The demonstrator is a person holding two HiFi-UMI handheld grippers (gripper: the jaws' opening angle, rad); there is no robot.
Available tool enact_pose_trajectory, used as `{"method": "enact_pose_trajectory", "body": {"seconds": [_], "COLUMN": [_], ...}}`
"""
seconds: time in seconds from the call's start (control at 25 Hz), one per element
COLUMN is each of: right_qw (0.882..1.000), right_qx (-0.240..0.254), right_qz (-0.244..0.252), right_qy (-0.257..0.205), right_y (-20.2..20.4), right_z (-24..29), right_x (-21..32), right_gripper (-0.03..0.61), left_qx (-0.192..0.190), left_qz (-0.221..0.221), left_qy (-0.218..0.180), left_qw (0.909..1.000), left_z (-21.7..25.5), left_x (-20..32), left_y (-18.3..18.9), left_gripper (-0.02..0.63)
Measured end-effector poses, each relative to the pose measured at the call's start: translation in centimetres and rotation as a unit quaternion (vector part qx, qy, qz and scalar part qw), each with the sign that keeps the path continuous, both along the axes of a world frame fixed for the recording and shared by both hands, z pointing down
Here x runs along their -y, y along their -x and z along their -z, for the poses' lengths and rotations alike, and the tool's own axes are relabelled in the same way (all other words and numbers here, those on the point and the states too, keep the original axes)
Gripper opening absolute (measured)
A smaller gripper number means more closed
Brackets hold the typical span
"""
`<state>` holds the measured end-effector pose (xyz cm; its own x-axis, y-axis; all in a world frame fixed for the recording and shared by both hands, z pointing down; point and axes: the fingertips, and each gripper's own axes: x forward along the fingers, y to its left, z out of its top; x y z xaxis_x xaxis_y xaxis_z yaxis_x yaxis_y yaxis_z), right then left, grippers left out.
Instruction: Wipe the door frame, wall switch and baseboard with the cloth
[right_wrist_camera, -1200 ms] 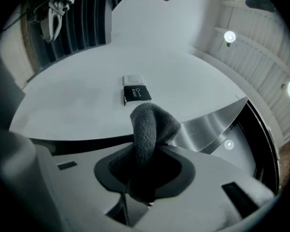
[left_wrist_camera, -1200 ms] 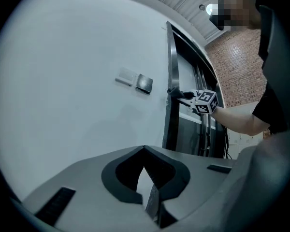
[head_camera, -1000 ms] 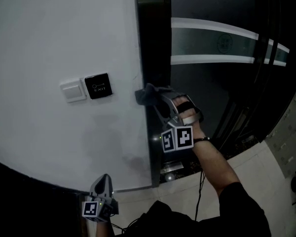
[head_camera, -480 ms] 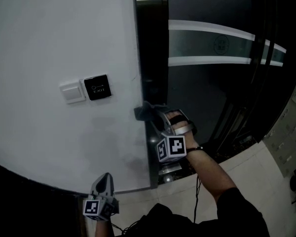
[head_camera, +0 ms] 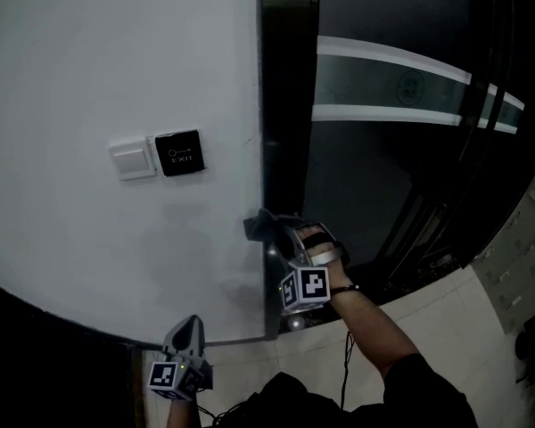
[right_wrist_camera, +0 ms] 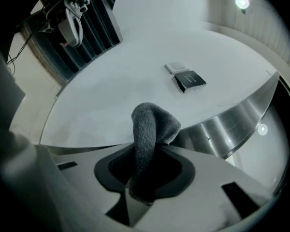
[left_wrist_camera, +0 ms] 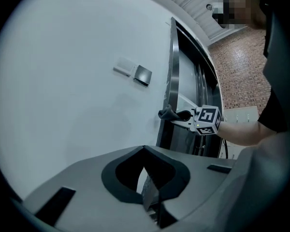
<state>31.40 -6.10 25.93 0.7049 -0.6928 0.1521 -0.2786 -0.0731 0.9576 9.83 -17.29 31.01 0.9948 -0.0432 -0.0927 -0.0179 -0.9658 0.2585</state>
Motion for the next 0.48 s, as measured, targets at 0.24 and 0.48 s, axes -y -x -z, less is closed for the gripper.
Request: {"method": "enact_pose_trajectory", "body": {"seconds": [0.24, 0.48], "right_qw": [1.0, 0.999], "right_qx": [0.02, 0.047], "right_qz": [0.013, 0.018], "right_qy": [0.014, 0.019], "right_y": [0.2, 0.3], "right_z": [-3.3, -6.5], "right_x": [0.1, 0.1], "right_gripper": [0.095, 0.095], "left_qx": [0.007, 0.024], "left_qz": [0.006, -0.005], "left_qy": [-0.006, -0.002], "left_qw": [0.9999, 0.9997], "left_z": [-1.5, -2.6], "left_x": [0.1, -0.4], "left_y": [-0.4, -1.5], "left_gripper": [-0.006, -0.006]}}
